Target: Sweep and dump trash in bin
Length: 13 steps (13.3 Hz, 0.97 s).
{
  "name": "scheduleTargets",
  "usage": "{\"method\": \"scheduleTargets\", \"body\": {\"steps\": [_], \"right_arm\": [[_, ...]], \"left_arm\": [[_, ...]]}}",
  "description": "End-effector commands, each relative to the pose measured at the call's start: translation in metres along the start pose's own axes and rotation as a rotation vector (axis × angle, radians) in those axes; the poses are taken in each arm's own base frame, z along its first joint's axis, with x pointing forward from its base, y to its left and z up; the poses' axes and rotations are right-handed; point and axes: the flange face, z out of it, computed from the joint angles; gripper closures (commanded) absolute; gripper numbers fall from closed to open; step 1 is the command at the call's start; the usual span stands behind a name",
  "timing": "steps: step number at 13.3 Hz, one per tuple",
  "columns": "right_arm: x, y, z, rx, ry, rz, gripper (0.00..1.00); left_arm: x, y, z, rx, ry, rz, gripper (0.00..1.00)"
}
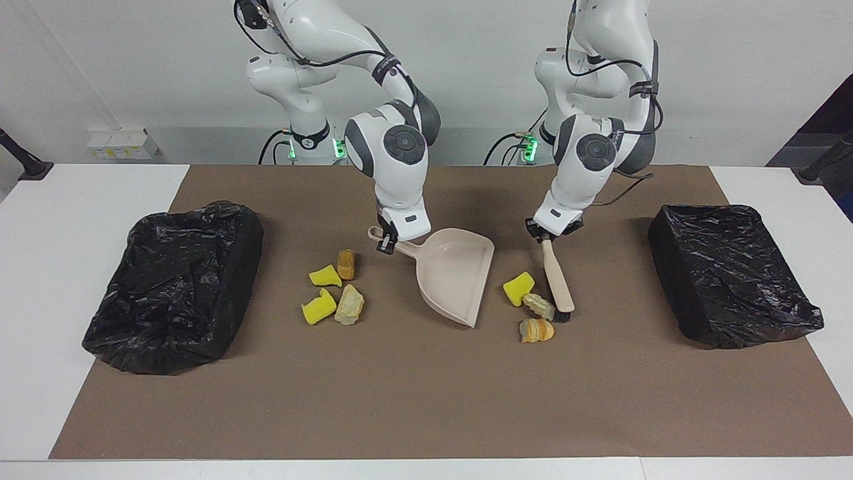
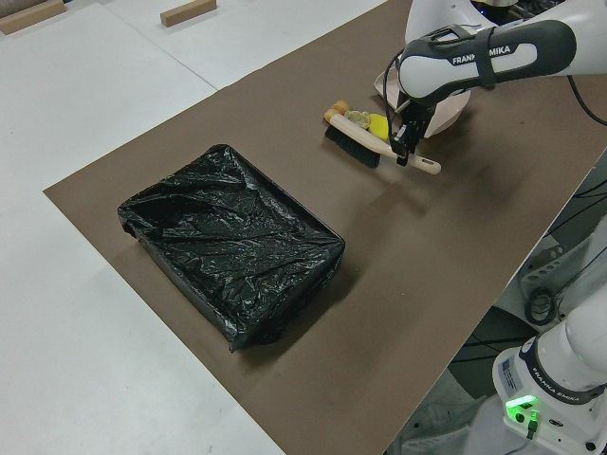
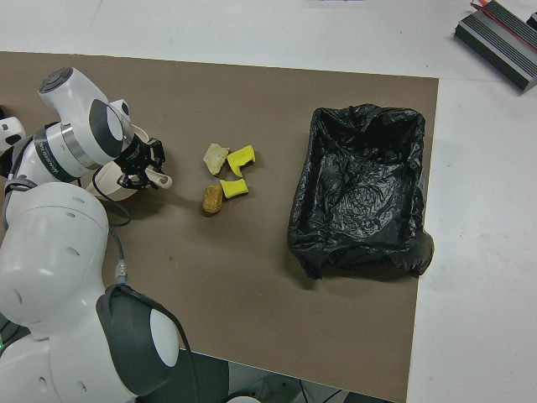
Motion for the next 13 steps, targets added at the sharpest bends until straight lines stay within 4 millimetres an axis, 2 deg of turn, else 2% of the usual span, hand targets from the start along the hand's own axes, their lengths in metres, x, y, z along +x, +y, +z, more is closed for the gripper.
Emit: {"method": "scheduleTargets", "body": {"steps": [1,6,11,13], "right_arm": [[0.002,-0.003,0.009,-0.022,-0.003,0.031,1.0],[-0.003,-0.005,0.023,-0.003,-0.028,0.068,1.0],[-0.004,-0.005,0.024,-0.002,-0.03,0.088,1.0],[-0.003,-0.005,0.023,-0.002,-0.027,0.09,1.0]], "left_arm": [[-0.006,0.026,0.0,0.008,0.015,0.094,1.0],[-0.008,0.033,-0.001,0.007,0.018,0.174,1.0],[-0.046,0.109,-0.006,-0.01,0.018,0.335,1.0],[-0.052,0.137,-0.025,-0.042,0.036,0.359,1.0]]}}
